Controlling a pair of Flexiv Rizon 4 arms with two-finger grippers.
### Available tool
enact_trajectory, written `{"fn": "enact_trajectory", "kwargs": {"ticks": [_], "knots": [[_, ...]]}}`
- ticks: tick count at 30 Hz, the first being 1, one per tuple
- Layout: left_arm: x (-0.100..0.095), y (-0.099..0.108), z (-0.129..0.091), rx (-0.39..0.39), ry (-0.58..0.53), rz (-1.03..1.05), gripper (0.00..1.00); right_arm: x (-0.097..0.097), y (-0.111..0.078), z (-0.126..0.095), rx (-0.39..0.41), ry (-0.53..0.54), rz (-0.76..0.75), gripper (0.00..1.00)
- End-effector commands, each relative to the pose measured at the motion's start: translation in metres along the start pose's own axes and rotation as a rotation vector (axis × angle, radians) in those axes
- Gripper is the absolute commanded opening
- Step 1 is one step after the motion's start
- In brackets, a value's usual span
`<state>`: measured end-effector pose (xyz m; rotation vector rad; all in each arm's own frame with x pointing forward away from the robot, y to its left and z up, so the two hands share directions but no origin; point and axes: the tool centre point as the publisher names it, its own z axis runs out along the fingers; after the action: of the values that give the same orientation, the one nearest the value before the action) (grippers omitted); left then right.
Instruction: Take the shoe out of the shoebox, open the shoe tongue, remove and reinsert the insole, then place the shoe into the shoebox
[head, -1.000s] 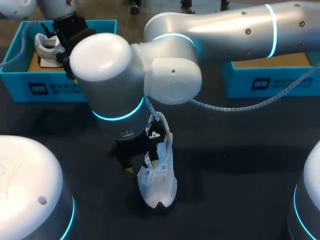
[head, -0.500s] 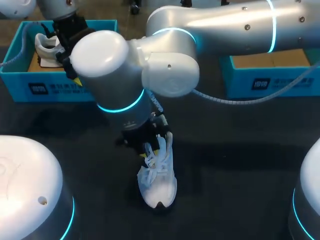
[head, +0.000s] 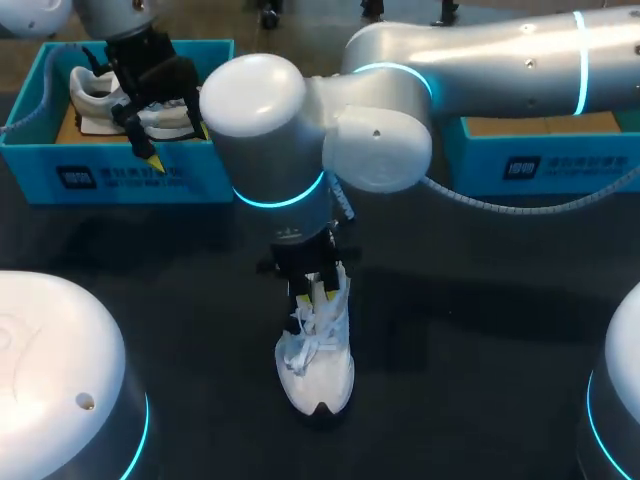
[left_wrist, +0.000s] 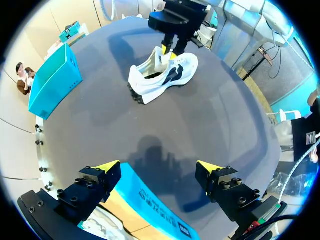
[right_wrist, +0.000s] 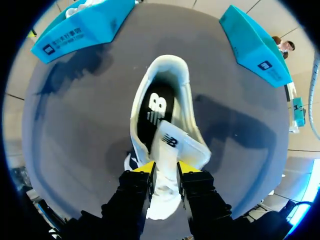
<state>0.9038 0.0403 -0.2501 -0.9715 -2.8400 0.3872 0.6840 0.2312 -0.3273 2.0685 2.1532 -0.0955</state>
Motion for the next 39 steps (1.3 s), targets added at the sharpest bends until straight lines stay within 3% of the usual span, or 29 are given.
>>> {"fn": "enact_trajectory", "kwargs": {"ticks": [1,17,22,32,34,36,37,38,39], "knots": [[0.000,0.000,-0.001,-0.003,0.001,0.001,1.00,0.001,-0.010,-0.022,-0.033,-0.040,0.111,0.28],[0.000,0.000,-0.001,-0.003,0.001,0.001,1.00,-0.005,0.018,0.023,-0.022,0.088,0.035,0.22],[0.000,0.000,-0.001,-0.003,0.001,0.001,1.00,-0.011,0.023,0.007,-0.052,0.071,0.020,0.24],[0.000,0.000,-0.001,-0.003,0.001,0.001,1.00,0.000,0.039,-0.047,-0.109,0.027,-0.186,0.30],[0.000,0.000,-0.001,-0.003,0.001,0.001,1.00,0.000,0.039,-0.054,-0.138,0.053,-0.246,0.36],[0.000,0.000,-0.001,-0.003,0.001,0.001,1.00,0.000,0.039,-0.060,-0.142,0.053,-0.321,0.49],[0.000,0.000,-0.001,-0.003,0.001,0.001,1.00,0.001,0.040,-0.062,-0.133,0.047,-0.346,0.84],[0.000,0.000,-0.001,-0.003,0.001,0.001,1.00,0.001,0.041,-0.062,-0.124,0.043,-0.355,1.00],[0.000,0.000,-0.001,-0.003,0.001,0.001,1.00,0.004,0.045,-0.061,-0.118,0.046,-0.425,1.00]]}}
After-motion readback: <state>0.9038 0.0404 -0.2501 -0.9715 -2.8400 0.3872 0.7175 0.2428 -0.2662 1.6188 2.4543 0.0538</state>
